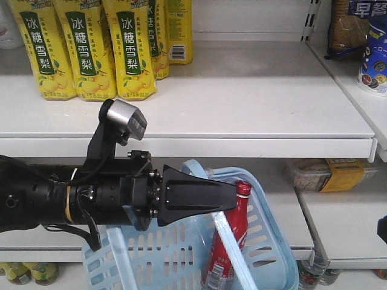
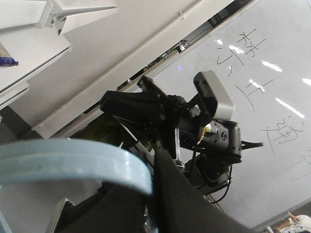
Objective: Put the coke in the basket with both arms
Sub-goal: 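Open the right gripper and lift it away from the bottle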
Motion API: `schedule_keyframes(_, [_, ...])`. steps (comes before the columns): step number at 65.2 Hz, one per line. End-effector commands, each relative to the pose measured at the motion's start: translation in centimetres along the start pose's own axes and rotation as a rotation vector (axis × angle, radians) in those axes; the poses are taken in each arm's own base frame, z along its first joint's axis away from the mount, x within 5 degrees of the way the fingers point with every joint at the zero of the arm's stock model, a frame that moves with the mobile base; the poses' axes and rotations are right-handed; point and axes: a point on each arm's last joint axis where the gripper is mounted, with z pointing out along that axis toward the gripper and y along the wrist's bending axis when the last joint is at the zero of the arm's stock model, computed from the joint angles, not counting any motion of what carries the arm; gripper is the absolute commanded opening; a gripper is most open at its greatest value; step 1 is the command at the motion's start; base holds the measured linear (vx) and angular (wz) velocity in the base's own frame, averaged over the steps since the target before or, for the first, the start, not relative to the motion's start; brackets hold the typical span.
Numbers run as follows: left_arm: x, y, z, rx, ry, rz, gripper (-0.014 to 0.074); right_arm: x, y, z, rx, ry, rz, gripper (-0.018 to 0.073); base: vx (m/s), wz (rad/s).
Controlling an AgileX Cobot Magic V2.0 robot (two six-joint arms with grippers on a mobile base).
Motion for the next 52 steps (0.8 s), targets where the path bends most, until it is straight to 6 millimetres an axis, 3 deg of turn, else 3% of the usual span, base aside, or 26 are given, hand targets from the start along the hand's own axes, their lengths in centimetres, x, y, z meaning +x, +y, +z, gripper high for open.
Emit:
schedule_keyframes(1, [-0.59,-4.55,-0.53,0.305,-0.005,0.054,-0.0006,-0.21,-0.20,-0.21,0.014,-0.096,-0.003,-0.0005,0.00,0.00])
schedule_keyframes(52, [-0.59,-4.55,-0.53,0.305,-0.005,0.054,-0.0006,0.32,-0.20,-0.08,0.016,-0.084,-0.010,-0.0005,0.00,0.00])
